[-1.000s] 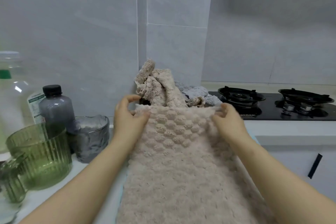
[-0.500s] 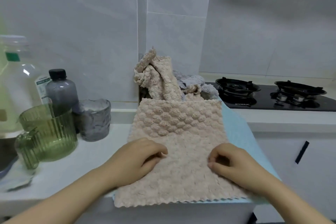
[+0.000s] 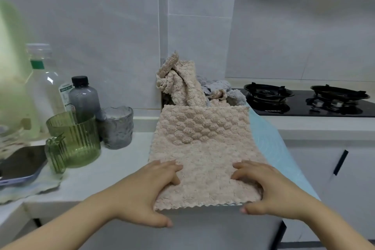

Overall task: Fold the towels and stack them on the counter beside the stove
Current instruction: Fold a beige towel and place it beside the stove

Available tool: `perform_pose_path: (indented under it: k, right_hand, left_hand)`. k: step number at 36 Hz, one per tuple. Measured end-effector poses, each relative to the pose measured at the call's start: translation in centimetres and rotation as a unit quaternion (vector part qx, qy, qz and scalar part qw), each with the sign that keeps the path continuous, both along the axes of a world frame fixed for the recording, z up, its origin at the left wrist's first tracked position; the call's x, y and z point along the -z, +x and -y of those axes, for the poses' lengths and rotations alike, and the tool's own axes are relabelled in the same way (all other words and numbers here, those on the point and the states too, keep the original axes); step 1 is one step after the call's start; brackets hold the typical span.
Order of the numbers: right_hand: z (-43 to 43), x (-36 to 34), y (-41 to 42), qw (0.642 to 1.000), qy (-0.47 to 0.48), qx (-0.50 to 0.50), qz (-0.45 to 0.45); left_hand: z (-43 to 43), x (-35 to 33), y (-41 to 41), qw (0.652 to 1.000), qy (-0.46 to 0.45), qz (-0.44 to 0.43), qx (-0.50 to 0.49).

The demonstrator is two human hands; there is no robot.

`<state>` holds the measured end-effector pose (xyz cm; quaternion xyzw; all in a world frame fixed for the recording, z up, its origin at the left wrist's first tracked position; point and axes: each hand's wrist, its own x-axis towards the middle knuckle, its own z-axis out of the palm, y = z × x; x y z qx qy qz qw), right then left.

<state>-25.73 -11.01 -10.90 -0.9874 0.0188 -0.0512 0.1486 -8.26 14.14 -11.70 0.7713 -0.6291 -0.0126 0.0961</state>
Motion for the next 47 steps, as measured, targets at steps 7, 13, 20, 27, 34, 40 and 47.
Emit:
perform_pose_path:
  k: [7, 13, 20, 27, 34, 40, 47]
  right_hand:
    - [0.0, -0.5, 0.0, 0.997, 0.074, -0.012, 0.004]
    - [0.0, -0.3, -0.4, 0.994, 0.092, -0.004, 0.054]
    - [-0.1, 0.4, -2.7, 0.985, 0.082, 0.067, 0.137]
    - [0.3, -0.6, -2.9, 0.949, 0.187, 0.172, 0.184]
    - [-0.2, -2.9, -4.1, 0.931, 0.306, 0.141, 0.138]
    - [-0.5, -4.4, -5.2, 0.925, 0.357, 0.117, 0.050]
    - [0.7, -4.9, -3.2, 0.910, 0.342, 0.200, 0.119]
  left_hand:
    - [-0.1, 0.0, 0.2, 0.987, -0.106, -0.120, 0.009]
    - [-0.1, 0.1, 0.7, 0.963, -0.145, -0.221, -0.045]
    - [-0.8, -0.4, 0.5, 0.932, -0.265, -0.207, -0.135]
    - [0.0, -1.3, 0.0, 0.922, -0.283, -0.210, -0.158]
    - [-1.3, -3.3, -1.2, 0.899, -0.242, -0.327, -0.162]
    - [-2.3, -4.6, -1.6, 0.888, -0.209, -0.373, -0.167]
    - [-0.6, -4.5, -0.1, 0.870, -0.227, -0.377, -0.222]
